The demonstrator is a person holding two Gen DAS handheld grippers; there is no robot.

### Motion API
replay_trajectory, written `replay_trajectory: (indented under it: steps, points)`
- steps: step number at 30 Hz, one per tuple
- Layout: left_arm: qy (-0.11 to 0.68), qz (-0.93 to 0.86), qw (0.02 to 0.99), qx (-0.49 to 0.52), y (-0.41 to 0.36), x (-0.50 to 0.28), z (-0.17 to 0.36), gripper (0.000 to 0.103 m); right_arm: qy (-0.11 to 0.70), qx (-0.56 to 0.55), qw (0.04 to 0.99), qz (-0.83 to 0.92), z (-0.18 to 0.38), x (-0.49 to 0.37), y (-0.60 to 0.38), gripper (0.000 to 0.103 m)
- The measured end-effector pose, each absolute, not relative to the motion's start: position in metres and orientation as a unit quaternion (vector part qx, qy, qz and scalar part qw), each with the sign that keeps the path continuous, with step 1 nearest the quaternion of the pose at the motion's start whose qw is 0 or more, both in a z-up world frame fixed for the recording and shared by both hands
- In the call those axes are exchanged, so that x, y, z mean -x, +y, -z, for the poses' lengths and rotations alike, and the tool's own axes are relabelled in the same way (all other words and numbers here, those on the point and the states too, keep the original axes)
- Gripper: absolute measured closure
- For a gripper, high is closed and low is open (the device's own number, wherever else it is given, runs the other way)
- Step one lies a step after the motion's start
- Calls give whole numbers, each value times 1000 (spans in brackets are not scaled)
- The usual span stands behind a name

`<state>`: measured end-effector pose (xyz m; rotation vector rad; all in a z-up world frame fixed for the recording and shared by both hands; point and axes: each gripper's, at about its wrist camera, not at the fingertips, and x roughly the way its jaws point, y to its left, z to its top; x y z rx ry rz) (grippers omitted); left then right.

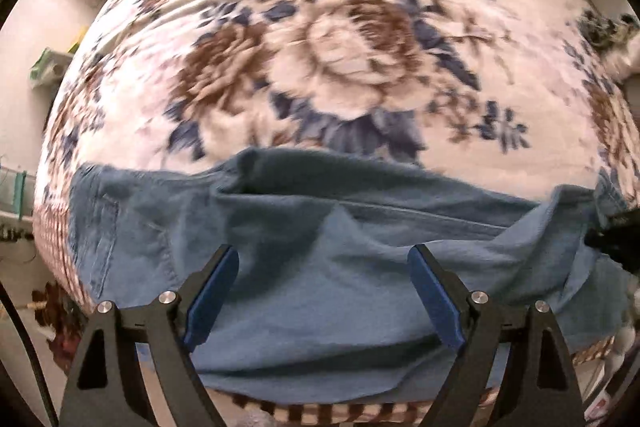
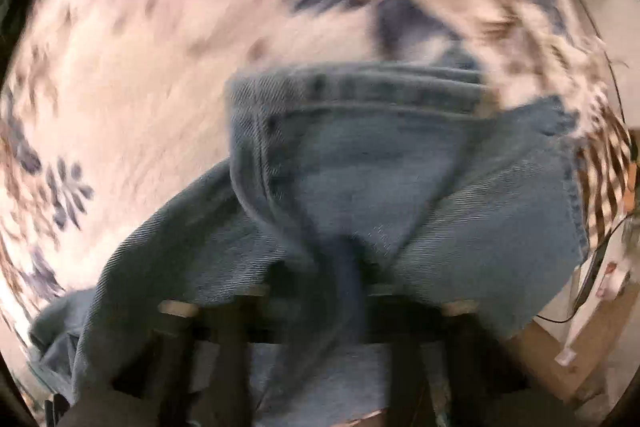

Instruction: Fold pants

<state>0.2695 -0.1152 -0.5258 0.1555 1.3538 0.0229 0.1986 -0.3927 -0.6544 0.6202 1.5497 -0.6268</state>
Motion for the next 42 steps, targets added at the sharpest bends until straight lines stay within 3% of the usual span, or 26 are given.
replay_trajectory:
  steps: [5,10,12,16,17,18,19,20,25,27,29,31,35,37,39,42]
  points:
    - [628,10,776,-56,-129,-262,522,17,556,-365,683,303,587,-103,-428,98]
    - [642,25,765,-46,-146,-246,535,17,579,-478,596,285,655,-29,-464,94]
    - [649,31,759,-49,-153,-239,543,17,551,-520,591,277,659,-12,-471,91]
    - [653,38,754,-58,-162,-231,552,17,497,-565,598,277,657,-7,-490,62]
    - [656,38,752,-58,-163,-230,555,17,493,-572,592,282,660,-9,-497,61]
    - [659,38,749,-57,-164,-229,557,17,491,-570,590,292,663,-9,-501,61]
    - [661,37,747,-57,-165,-228,559,17,485,-561,596,308,663,-10,-503,71]
    - [661,37,747,-58,-166,-228,559,17,497,-532,599,332,659,-16,-503,98]
    - [654,41,752,-67,-170,-228,556,17,489,-448,644,381,619,-14,-502,99]
    - [655,38,752,-63,-167,-229,557,17,501,-444,624,403,626,-1,-511,99]
    - [656,37,752,-57,-165,-231,557,17,563,-450,588,367,653,0,-517,97]
    - [657,34,751,-51,-163,-232,557,17,600,-454,565,340,663,2,-523,89]
    - [655,30,754,-41,-160,-232,556,17,563,-418,614,362,613,1,-539,87]
    - [656,26,754,-34,-161,-232,557,17,555,-389,636,368,596,-9,-545,78]
    - [656,21,754,-30,-166,-233,559,17,556,-357,653,370,583,-18,-551,76]
    - [645,14,762,-56,-182,-237,563,17,574,-341,664,336,596,-57,-557,71]
